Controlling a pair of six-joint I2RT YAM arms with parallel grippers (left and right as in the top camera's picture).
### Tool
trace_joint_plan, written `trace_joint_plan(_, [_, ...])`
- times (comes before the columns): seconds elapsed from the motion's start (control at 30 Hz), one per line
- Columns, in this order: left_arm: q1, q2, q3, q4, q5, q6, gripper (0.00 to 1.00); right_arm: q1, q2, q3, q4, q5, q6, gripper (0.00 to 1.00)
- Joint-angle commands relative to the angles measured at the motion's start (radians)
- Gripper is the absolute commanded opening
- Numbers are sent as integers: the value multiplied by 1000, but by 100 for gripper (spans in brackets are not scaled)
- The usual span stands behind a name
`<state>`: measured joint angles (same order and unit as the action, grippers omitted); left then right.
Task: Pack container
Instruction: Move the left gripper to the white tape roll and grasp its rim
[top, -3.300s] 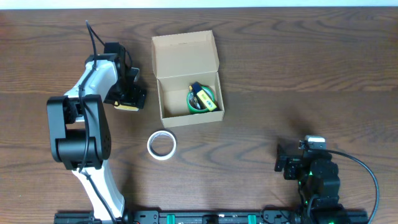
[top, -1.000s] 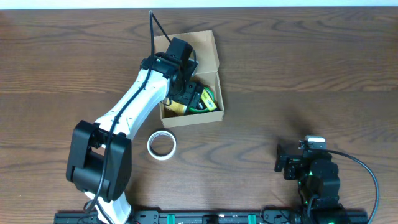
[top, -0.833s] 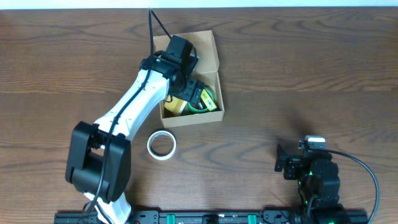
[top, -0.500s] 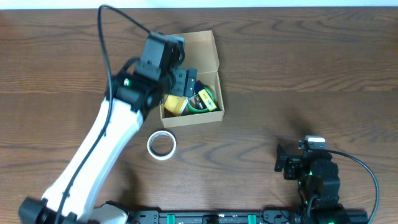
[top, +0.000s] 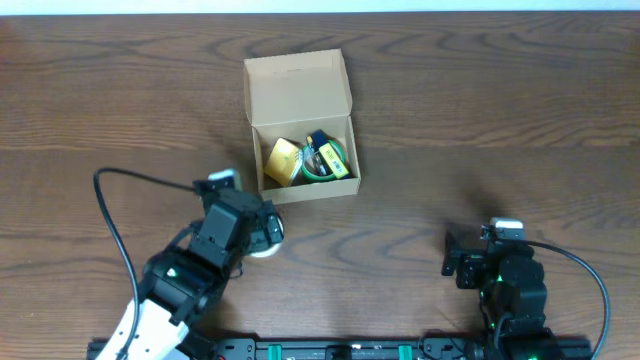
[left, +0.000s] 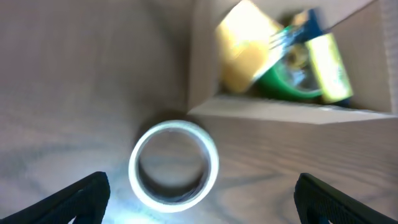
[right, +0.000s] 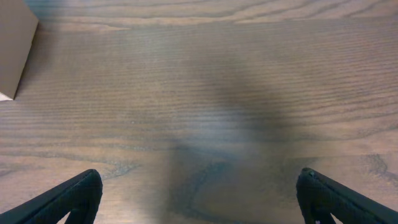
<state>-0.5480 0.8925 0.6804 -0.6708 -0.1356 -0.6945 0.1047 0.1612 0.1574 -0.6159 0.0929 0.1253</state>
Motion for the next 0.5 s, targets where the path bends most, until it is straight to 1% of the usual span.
trace_joint_plan(0.0, [0, -2, -61, 6, -32, -199, 96, -6, -6, -1, -1, 1, 12, 99])
trace_joint_plan(0.1, [13, 8, -110, 9, -56, -348, 95, -6, -6, -1, -1, 1, 12, 99])
trace_joint_plan(0.27, [60, 67, -135, 10, -65, -569, 95, -6, -6, -1, -1, 1, 12, 99])
trace_joint_plan(0.37, [66, 124, -135, 30, -69, -662, 95, -6, -6, -1, -1, 0, 12, 99])
trace_joint_plan(0.4, [66, 169, -135, 53, -63, -698, 96, -6, -6, -1, -1, 1, 12, 99])
trace_joint_plan(0.47, [66, 238, -135, 108, -34, -723, 95, -6, -6, -1, -1, 0, 12, 99])
